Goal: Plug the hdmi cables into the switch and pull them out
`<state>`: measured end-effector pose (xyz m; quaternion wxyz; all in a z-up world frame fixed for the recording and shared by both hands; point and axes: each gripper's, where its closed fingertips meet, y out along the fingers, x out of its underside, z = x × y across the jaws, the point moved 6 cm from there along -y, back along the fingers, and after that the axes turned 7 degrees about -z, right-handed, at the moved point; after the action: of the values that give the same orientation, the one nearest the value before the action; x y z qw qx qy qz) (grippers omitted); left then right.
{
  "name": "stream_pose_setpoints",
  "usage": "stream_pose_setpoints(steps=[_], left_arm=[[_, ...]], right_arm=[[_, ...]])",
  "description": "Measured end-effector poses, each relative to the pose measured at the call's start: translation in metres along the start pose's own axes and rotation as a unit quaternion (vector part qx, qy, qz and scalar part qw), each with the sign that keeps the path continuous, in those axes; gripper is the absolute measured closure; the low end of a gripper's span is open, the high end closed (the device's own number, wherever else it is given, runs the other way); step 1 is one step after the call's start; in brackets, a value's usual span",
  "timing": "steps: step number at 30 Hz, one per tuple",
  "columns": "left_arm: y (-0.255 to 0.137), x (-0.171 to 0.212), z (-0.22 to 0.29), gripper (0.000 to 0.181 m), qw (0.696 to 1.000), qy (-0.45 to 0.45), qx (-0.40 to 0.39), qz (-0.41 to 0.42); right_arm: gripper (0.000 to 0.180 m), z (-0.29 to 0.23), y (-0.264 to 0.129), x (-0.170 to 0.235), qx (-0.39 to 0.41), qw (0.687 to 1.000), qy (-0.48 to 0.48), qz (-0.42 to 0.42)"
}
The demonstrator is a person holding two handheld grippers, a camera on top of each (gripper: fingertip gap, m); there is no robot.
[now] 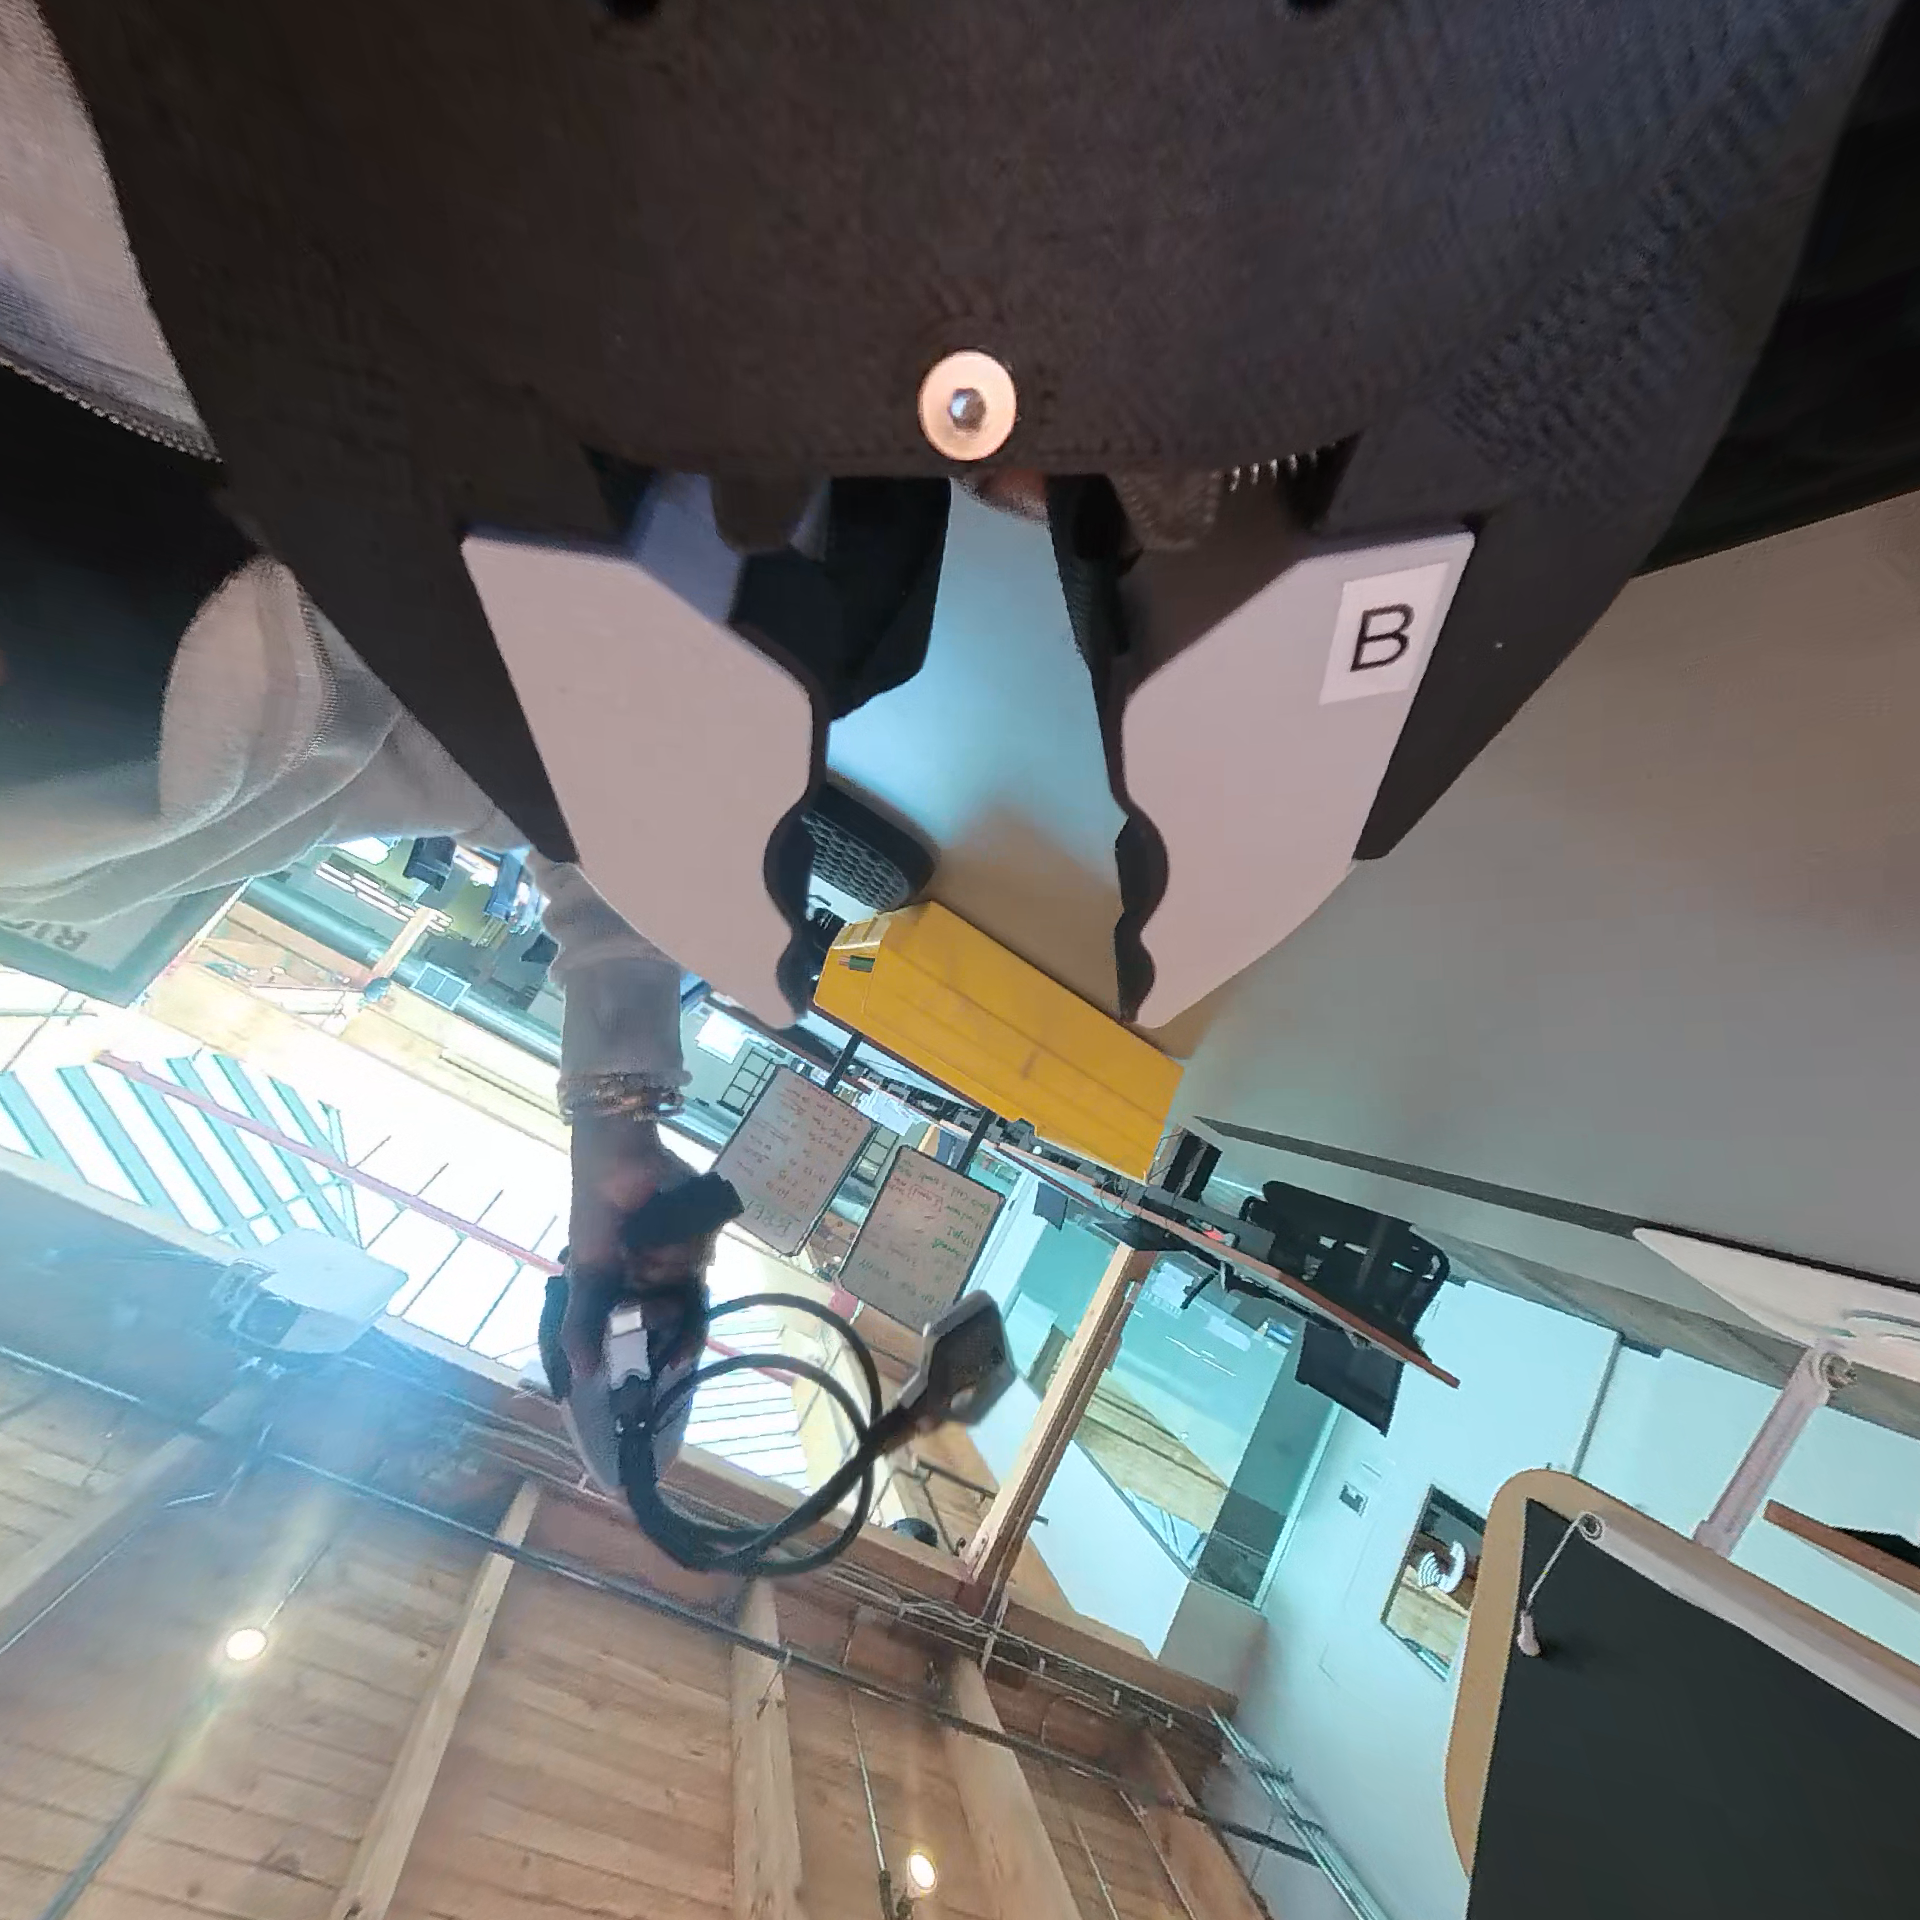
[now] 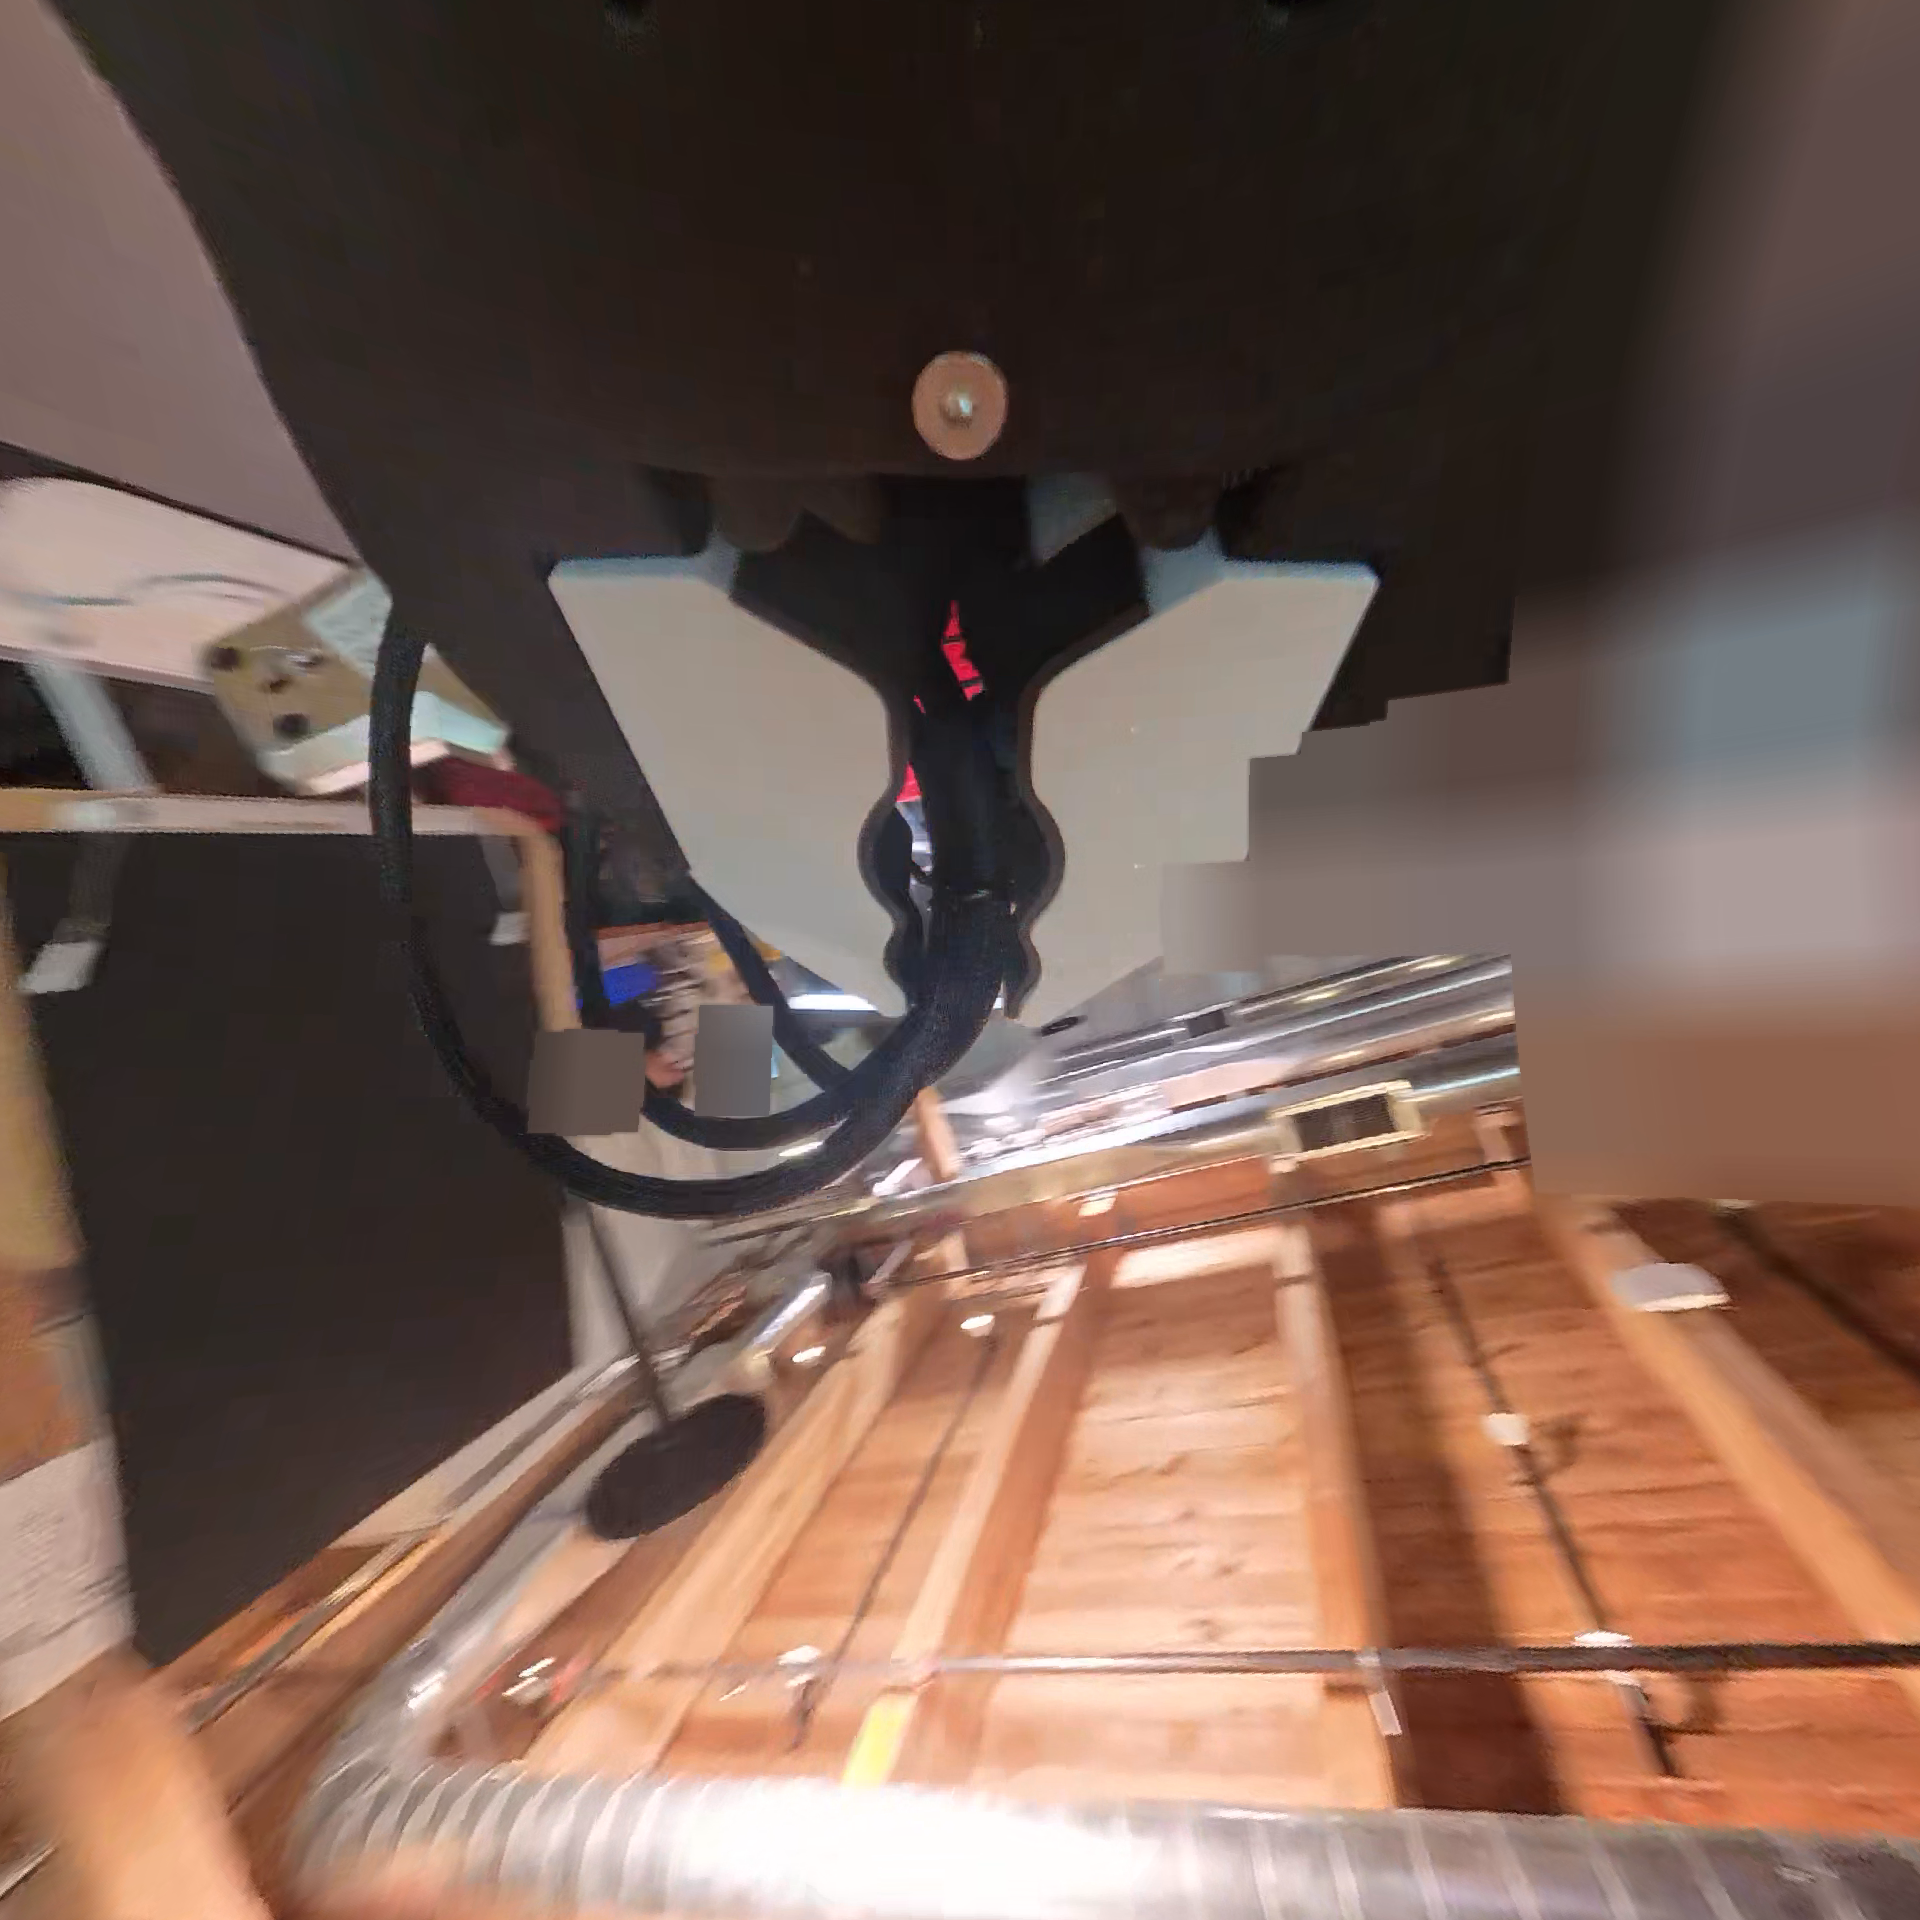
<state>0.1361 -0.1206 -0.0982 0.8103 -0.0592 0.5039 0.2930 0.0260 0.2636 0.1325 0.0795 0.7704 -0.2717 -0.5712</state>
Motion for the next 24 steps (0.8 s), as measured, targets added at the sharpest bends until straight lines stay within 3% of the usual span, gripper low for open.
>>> stream_pose_setpoints(steps=[1, 6, 11, 18, 21, 24], left_arm=[[0.001, 0.000, 0.000, 0.126, 1.000, 0.002, -0.003, -0.003], [0.002, 0.001, -0.001, 0.126, 1.000, 0.001, -0.009, -0.007], [0.002, 0.001, -0.002, 0.127, 1.000, -0.002, -0.011, -0.009], [0.002, 0.001, -0.002, 0.127, 1.000, -0.002, -0.014, -0.012], [0.002, 0.002, -0.002, 0.127, 1.000, -0.003, -0.016, -0.013], [0.003, 0.002, -0.002, 0.128, 1.000, -0.002, -0.018, -0.016]], right_arm=[[0.165, 0.011, -0.008, -0.010, 0.037, 0.999, -0.016, 0.006], [0.164, 0.082, -0.061, -0.041, 0.245, 0.967, -0.071, 0.026], [0.164, 0.145, -0.116, -0.043, 0.342, 0.936, -0.019, 0.079], [0.165, 0.227, -0.161, -0.019, 0.420, 0.893, 0.095, 0.133], [0.165, 0.253, -0.160, 0.003, 0.446, 0.882, 0.119, 0.093], [0.165, 0.264, -0.143, 0.021, 0.423, 0.897, 0.131, 0.008]])
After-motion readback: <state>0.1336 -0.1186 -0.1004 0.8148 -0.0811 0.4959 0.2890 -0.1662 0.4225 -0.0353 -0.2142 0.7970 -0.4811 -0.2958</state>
